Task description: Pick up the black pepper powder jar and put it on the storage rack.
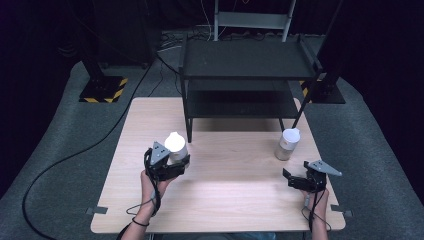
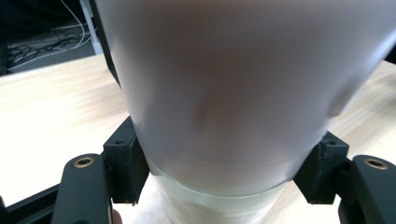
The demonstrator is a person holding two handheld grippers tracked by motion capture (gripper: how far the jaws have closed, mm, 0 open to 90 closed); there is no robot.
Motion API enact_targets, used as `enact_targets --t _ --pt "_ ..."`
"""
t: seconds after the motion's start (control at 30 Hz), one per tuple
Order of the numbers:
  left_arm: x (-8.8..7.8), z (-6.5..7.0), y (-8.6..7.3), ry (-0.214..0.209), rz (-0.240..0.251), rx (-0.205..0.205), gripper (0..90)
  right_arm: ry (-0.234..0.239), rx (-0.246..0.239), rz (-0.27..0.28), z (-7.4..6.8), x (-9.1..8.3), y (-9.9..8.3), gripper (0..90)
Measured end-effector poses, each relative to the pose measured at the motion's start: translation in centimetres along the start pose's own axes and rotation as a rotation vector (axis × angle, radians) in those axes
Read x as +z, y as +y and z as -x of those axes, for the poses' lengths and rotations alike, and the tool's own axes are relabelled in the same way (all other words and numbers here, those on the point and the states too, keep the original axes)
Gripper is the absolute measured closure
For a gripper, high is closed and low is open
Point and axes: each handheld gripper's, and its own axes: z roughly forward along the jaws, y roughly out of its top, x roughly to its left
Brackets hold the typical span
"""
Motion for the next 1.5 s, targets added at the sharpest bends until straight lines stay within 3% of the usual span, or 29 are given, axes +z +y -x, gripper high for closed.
enact_targets --t 0.17,0.57,1.5 --pt "0.0 -0.1 1.1 0.001 0.003 0.022 30.7 0.003 0.002 0.001 0.1 0.0 0.0 0.7" --pt "0.2 -1.1 3.6 -0.021 0.014 0.017 30.7 0.008 0.006 0.004 0.2 0.0 -0.1 0.8" --pt "0.5 -1.5 9.0 -0.025 0.03 0.063 30.7 0.011 0.014 0.01 0.3 -0.1 -0.2 0.9"
